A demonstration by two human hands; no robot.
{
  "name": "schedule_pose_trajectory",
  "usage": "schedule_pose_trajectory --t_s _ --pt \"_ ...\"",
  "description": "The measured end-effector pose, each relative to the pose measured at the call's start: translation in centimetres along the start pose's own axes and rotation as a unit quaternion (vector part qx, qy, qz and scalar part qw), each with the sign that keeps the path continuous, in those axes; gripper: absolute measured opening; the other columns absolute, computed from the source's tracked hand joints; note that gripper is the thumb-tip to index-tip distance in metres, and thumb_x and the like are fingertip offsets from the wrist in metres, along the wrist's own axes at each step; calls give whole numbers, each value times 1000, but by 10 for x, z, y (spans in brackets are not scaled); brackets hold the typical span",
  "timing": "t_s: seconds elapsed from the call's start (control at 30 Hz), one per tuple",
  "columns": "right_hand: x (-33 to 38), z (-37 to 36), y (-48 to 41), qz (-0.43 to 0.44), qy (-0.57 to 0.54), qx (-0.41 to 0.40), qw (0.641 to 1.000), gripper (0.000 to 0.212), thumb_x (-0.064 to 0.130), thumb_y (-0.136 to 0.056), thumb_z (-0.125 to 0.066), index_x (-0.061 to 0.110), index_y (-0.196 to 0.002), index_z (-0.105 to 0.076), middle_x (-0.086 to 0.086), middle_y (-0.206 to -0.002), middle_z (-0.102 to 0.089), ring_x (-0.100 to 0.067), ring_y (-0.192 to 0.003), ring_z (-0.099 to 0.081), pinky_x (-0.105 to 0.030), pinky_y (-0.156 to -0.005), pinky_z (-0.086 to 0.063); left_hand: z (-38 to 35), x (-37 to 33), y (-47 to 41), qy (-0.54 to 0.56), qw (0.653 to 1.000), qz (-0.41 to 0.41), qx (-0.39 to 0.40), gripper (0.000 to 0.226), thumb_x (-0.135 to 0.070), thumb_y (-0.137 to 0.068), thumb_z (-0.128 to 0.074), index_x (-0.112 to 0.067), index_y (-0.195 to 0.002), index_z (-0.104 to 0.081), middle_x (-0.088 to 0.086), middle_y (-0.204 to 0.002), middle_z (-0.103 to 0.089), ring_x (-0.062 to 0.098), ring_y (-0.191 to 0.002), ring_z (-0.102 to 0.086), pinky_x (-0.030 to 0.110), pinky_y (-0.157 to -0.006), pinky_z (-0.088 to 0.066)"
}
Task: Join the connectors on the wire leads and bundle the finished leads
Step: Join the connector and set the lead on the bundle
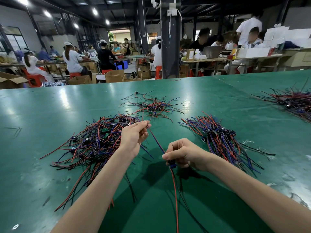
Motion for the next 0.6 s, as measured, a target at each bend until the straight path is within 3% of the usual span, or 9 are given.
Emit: schedule_pose_trajectory --t_s 0.17,0.3,0.6 --pt "1 -1 0 4 -1 5 1000 25 6 -77 -72 15 -57 -60 -10 -59 -65 -10 -38 -47 -13 -34 -24 6 4 -2 -16 999 -1 -31 12 -8 -84 -70 -4 -72 -68 2 -59 -62 2 -42 -46 12 -40 -42" --pt "1 -2 0 7 -4 9 1000 26 4 -79 -71 13 -59 -58 -10 -59 -65 -5 -33 -44 -13 -34 -24 8 4 -3 -10 999 5 -31 11 -11 -81 -73 -2 -77 -67 2 -61 -62 2 -41 -44 12 -39 -40" --pt "2 -1 1 2 -12 9 1000 26 5 -79 -72 13 -59 -58 -10 -59 -65 -4 -32 -42 -12 -34 -25 7 -2 -2 -30 999 -26 -27 20 -6 -87 -64 -2 -68 -68 8 -64 -56 3 -40 -45 13 -39 -40"
Point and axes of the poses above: each hand's wrist, its own y-axis away from the middle knuckle, its own z-axis out of the back of the hand, x = y × z, the point moved 9 cm from there along -y, towards the middle knuckle
